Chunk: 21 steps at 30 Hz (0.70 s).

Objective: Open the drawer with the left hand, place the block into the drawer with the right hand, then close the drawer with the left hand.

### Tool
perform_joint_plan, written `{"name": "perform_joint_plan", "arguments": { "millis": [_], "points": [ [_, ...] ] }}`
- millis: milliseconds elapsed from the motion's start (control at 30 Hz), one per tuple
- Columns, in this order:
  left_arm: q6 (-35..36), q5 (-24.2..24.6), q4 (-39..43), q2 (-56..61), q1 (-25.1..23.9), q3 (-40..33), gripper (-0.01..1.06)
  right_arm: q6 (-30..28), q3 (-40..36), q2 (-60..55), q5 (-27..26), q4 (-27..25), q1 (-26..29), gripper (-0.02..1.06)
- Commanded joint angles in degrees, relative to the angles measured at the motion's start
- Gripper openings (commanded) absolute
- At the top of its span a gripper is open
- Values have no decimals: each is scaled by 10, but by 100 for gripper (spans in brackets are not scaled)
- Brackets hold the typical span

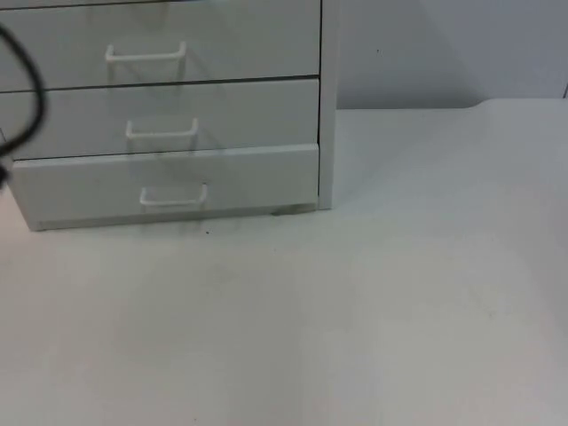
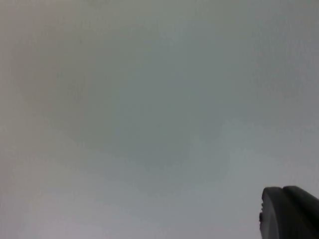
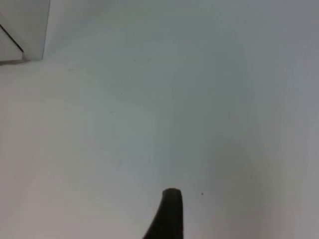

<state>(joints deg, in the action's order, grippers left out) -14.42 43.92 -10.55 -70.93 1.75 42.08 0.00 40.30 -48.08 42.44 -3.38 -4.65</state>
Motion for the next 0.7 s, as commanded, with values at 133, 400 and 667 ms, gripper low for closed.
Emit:
{"name": "perform_joint_plan", "arguments": {
  "millis": [133, 400, 667],
  "points": [
    [1, 9, -35, 131, -111, -21, 0, -9, 0, 3, -14, 1, 0, 73],
    [1, 17, -51, 240, -133, -25, 0, -16, 0, 4, -18, -3, 0, 73],
    [1, 39, -65, 369, -133, -25, 0, -177, 0, 17, -12, -129, 0, 73]
  ]
}}
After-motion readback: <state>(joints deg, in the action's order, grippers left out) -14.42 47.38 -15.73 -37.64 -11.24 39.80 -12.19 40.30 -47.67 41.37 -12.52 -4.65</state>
